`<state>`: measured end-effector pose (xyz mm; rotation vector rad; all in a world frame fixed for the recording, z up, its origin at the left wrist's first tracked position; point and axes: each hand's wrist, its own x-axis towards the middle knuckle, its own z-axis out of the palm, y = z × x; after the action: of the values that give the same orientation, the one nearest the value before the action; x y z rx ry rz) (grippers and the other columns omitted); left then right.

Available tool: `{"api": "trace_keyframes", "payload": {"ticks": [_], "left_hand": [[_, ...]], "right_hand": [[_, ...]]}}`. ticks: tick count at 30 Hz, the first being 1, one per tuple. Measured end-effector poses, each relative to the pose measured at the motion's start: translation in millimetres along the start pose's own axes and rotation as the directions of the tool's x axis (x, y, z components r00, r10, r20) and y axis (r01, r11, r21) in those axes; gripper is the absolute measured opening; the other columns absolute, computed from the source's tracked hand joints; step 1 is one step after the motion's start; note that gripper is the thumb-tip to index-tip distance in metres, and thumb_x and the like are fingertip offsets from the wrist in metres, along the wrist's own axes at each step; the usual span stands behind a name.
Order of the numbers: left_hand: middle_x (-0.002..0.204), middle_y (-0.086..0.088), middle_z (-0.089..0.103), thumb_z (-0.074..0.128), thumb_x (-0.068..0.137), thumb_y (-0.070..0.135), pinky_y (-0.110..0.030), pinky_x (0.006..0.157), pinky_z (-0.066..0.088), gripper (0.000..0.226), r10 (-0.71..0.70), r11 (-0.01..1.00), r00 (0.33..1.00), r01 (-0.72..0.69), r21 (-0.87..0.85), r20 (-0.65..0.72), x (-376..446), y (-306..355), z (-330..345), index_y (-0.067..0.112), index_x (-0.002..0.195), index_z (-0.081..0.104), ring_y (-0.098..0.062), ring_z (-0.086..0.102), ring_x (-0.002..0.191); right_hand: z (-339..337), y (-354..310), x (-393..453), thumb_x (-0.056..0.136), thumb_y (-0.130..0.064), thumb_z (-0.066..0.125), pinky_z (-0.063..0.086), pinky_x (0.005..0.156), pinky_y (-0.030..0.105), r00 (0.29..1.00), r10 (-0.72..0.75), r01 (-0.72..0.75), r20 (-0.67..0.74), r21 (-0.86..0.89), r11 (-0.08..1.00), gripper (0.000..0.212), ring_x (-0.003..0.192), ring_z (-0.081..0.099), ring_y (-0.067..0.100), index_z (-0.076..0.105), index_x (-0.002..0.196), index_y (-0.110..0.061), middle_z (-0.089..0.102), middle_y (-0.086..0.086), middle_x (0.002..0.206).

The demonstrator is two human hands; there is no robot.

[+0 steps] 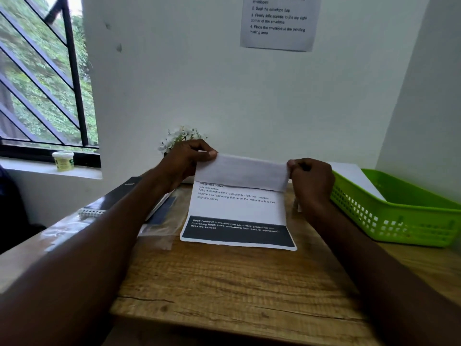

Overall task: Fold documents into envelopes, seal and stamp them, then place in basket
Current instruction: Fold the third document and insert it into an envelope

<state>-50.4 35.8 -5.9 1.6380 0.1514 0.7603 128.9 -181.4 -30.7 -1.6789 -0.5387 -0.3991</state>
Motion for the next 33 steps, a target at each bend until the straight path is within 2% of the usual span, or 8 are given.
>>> {"api": "trace_keyframes", "payload": {"ticks": [6,9,14,19,22,25,29,33], "left_hand": [[0.071,0.002,0.062,0.065,0.091,0.003,-0.024,0.063,0.05,0.03,0.007,0.985,0.999,-0.015,-0.169,-0.05,3.1,-1.4,-0.6,0.02,0.067,0.064,-0.013,0.059,0.067],[0.07,0.002,0.062,0.064,0.091,0.002,-0.023,0.06,0.052,0.03,0.012,0.977,0.998,-0.024,-0.21,-0.057,3.0,0.3,5.1,0.019,0.067,0.065,-0.012,0.06,0.065],[0.066,-0.001,0.061,0.063,0.092,0.006,-0.023,0.055,0.048,0.029,-0.018,0.978,0.999,0.011,-0.209,-0.033,3.7,-0.1,13.5,0.019,0.066,0.064,-0.016,0.059,0.057],[0.085,-0.004,0.072,0.063,0.095,0.02,-0.03,0.065,0.059,0.011,-0.061,0.962,0.985,0.015,-0.272,-0.161,10.3,-4.1,7.4,0.013,0.091,0.07,-0.021,0.069,0.072],[0.092,-0.006,0.072,0.061,0.1,0.037,-0.038,0.075,0.057,0.026,-0.105,0.952,0.983,0.056,-0.302,-0.149,16.9,-8.9,-0.6,0.014,0.091,0.068,-0.026,0.069,0.083],[0.114,-0.015,0.075,0.075,0.082,0.058,-0.048,0.092,0.058,0.06,-0.206,0.966,0.977,0.213,-0.147,0.06,10.1,-10.3,2.5,0.009,0.116,0.071,-0.034,0.07,0.107],[0.124,-0.026,0.07,0.082,0.08,0.019,-0.051,0.095,0.059,0.054,-0.19,0.982,0.973,0.19,0.017,0.134,6.0,-13.4,8.9,-0.004,0.126,0.066,-0.04,0.069,0.111],[0.123,-0.023,0.072,0.077,0.082,0.013,-0.052,0.092,0.06,0.052,-0.152,0.984,0.985,0.159,-0.079,0.088,9.5,-18.9,-2.0,-0.001,0.131,0.064,-0.041,0.071,0.11]], "right_hand": [[-5.8,-14.2,0.0,0.102,-0.045,0.056,0.05,0.066,0.02,0.977,0.193,-0.212,0.089,0.439,0.873,0.037,0.079,0.074,0.011,0.075,0.098,-0.013,0.078,0.002,0.092],[-3.3,-20.9,-3.4,0.092,-0.063,0.062,0.053,0.081,0.034,0.956,0.136,-0.252,0.261,0.49,0.835,0.046,0.088,0.07,0.013,0.076,0.095,-0.02,0.076,-0.003,0.097],[2.1,-15.0,-12.8,0.087,-0.022,0.08,0.059,0.084,0.044,0.946,0.066,-0.225,0.319,0.494,0.84,0.005,0.084,0.071,0.02,0.079,0.089,-0.017,0.079,0.006,0.092],[2.1,-12.9,-10.1,0.087,-0.017,0.079,0.06,0.083,0.045,0.942,0.134,-0.287,0.307,0.532,0.797,0.007,0.086,0.072,0.026,0.079,0.093,-0.013,0.078,0.014,0.099],[1.9,-9.6,-7.6,0.086,-0.019,0.08,0.06,0.081,0.042,0.937,0.176,-0.324,0.302,0.567,0.757,0.016,0.086,0.071,0.027,0.078,0.099,-0.01,0.077,0.016,0.104],[3.6,-6.0,-5.7,0.085,-0.021,0.082,0.059,0.089,0.051,0.939,0.183,-0.325,0.292,0.569,0.756,0.017,0.087,0.072,0.029,0.079,0.097,-0.01,0.077,0.018,0.104],[4.4,-2.8,-5.8,0.086,-0.026,0.082,0.062,0.085,0.05,0.942,0.176,-0.313,0.285,0.564,0.764,0.017,0.086,0.072,0.027,0.078,0.092,-0.01,0.078,0.015,0.099],[2.4,-1.4,-7.2,0.084,-0.025,0.084,0.062,0.065,0.033,0.907,0.172,-0.365,0.384,0.515,0.776,0.022,0.075,0.075,0.02,0.075,0.099,-0.012,0.079,0.007,0.091]]}}
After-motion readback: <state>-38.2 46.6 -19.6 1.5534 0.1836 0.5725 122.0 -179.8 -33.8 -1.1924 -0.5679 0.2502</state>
